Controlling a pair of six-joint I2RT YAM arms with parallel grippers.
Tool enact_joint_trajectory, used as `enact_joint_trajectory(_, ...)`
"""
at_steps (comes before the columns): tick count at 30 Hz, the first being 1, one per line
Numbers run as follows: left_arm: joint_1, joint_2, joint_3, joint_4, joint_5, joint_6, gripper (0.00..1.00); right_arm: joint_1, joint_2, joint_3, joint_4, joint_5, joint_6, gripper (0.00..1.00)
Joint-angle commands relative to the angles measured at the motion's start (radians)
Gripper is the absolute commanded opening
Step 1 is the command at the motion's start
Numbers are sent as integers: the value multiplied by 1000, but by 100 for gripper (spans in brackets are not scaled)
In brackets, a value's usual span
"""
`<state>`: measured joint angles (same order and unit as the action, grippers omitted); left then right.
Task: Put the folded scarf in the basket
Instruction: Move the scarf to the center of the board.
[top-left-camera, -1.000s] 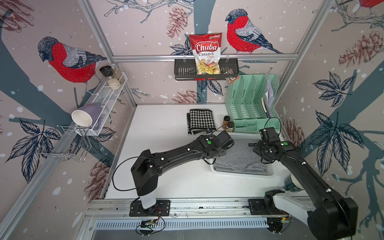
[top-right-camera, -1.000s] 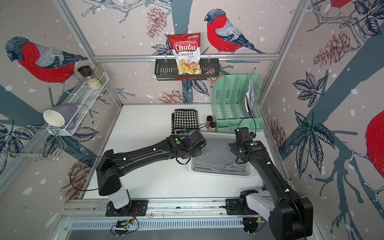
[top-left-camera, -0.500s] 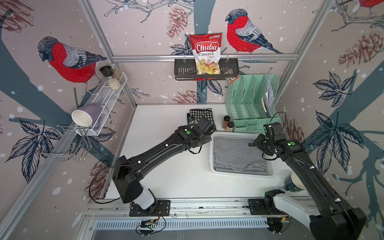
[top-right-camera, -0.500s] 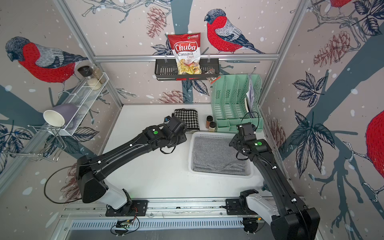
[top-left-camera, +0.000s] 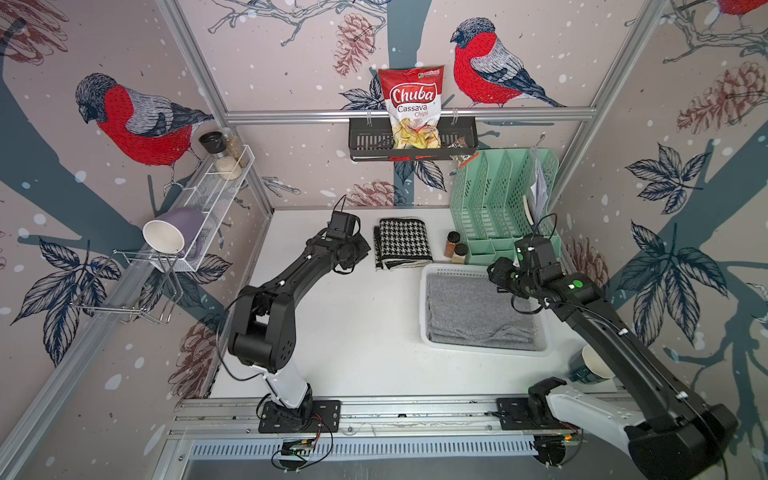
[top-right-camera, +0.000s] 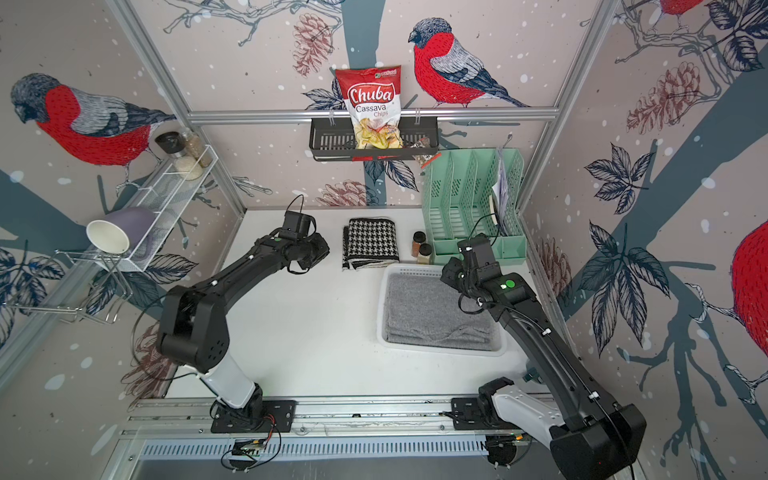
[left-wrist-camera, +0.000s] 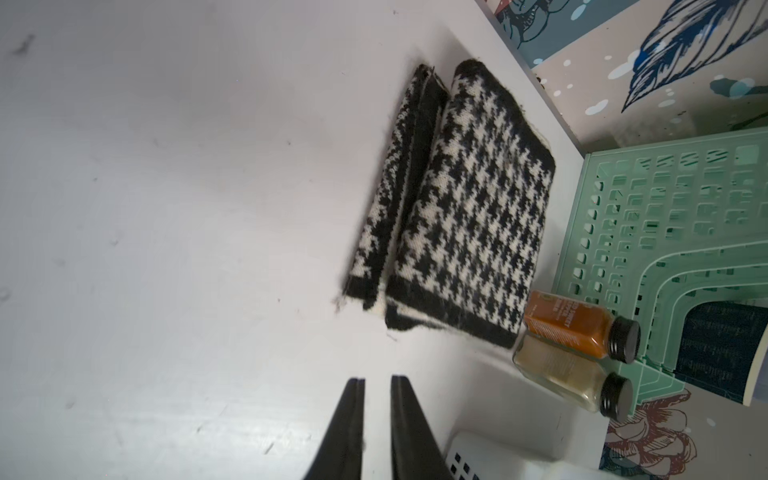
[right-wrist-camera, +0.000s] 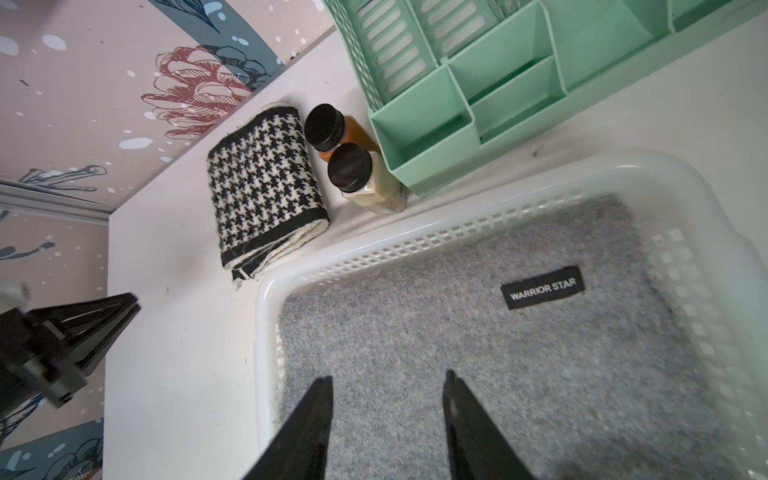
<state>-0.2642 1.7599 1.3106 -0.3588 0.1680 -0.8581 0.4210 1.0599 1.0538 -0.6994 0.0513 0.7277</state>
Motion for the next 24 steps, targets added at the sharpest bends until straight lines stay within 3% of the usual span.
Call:
enact_joint_trajectory(1, 44, 110, 71, 155, 146, 68, 24, 3, -6, -11, 105, -74, -39, 50)
enact_joint_trajectory(7, 57, 404, 363, 71, 190, 147, 29, -1, 47, 9, 146, -137, -57, 50)
enact_joint_trajectory(12, 63, 570, 555, -9, 186, 168, 30, -2, 73, 20, 144, -143, -59, 49)
enact_joint_trajectory(24, 89, 733, 726, -13, 254, 174, 32, -3, 108, 5, 164, -144, -47, 50)
